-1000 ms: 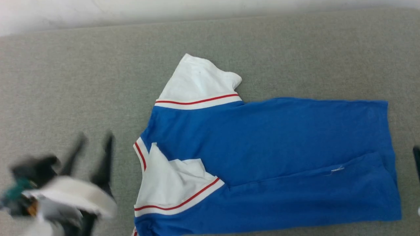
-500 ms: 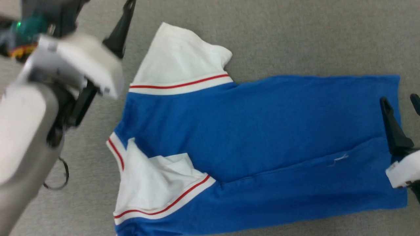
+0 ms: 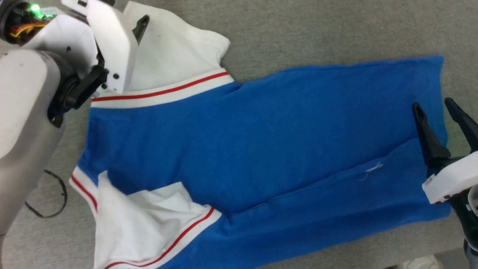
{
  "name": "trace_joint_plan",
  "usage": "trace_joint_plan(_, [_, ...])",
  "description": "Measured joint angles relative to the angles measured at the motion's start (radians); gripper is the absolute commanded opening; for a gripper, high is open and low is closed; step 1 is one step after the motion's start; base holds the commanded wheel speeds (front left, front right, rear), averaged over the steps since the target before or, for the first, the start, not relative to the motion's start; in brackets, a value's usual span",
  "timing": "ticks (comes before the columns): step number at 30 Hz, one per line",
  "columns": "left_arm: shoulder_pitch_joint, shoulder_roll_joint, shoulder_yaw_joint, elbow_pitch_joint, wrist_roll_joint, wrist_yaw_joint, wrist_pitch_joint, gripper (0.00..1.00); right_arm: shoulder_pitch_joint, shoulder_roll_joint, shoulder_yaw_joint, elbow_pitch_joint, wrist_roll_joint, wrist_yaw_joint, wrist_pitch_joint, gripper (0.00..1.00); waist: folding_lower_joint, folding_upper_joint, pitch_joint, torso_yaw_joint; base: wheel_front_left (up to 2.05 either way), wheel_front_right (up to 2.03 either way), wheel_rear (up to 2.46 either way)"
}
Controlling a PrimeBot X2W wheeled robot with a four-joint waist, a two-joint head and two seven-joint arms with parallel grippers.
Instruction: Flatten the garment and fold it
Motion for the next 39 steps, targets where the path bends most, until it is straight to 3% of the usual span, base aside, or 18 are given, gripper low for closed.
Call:
trace_joint_plan(2, [0.000, 0.010, -0.002, 0.010, -0.001, 0.000, 0.016, 1.00, -0.003, -0.004, 0.004, 0.004, 0.005, 0.000, -0.006, 1.00, -0.0001, 0.0000, 0.010, -0.013, 0.00, 0.00, 0.00])
trace_joint_plan(3, [0.000, 0.015, -0.003, 0.016, -0.001, 0.000, 0.023, 0.75, -0.004, -0.007, 0.004, 0.006, 0.005, 0.000, -0.008, 1.00, -0.0001, 0.0000, 0.014, -0.019, 0.00, 0.00, 0.00])
trace_joint_plan(4, [0.000, 0.018, -0.004, 0.017, -0.002, 0.000, 0.025, 0.15, -0.004, -0.009, 0.004, 0.008, 0.006, 0.000, -0.008, 1.00, -0.0001, 0.0000, 0.018, -0.024, 0.00, 0.00, 0.00])
trace_joint_plan(5, [0.000, 0.019, -0.002, 0.018, -0.011, 0.000, 0.032, 0.00, -0.006, -0.011, 0.005, 0.010, 0.006, 0.000, -0.008, 1.00, -0.0002, 0.0000, 0.022, -0.028, 0.00, 0.00, 0.00])
trace_joint_plan(11, [0.007, 0.015, 0.001, 0.016, -0.032, 0.002, 0.010, 0.00, -0.017, -0.030, -0.004, 0.008, 0.006, 0.000, -0.007, 1.00, -0.0001, 0.0000, 0.019, -0.035, 0.00, 0.00, 0.00])
trace_joint_plan(19, [0.065, 0.011, -0.004, 0.011, -0.045, 0.003, -0.044, 0.00, -0.138, -0.135, -0.022, -0.023, 0.031, 0.000, 0.061, 1.00, -0.0002, 0.0000, -0.035, -0.008, 0.00, 0.00, 0.00])
trace_joint_plan(28, [0.067, 0.000, -0.003, -0.017, -0.045, 0.010, -0.061, 0.00, -0.250, -0.259, 0.032, 0.119, 0.085, 0.000, 0.261, 1.00, -0.0001, 0.0000, -0.025, 0.041, 0.00, 0.00, 0.00])
trace_joint_plan(36, [0.062, -0.025, -0.005, -0.020, -0.045, 0.019, -0.079, 0.00, -0.271, -0.286, 0.080, 0.196, 0.128, 0.000, 0.305, 1.00, -0.0002, 0.0000, 0.016, 0.074, 0.00, 0.00, 0.00])
trace_joint_plan(38, [0.058, -0.028, -0.005, -0.023, -0.045, 0.019, -0.080, 0.00, -0.275, -0.287, 0.076, 0.205, 0.144, 0.000, 0.315, 0.04, -0.0002, 0.0000, 0.024, 0.080, 0.00, 0.00, 0.00])
trace_joint_plan(39, [0.053, -0.029, -0.006, -0.023, -0.045, 0.019, -0.081, 0.00, -0.279, -0.287, 0.075, 0.212, 0.150, 0.000, 0.329, 0.00, -0.0002, 0.0001, 0.027, 0.082, 0.00, 0.00, 0.00])
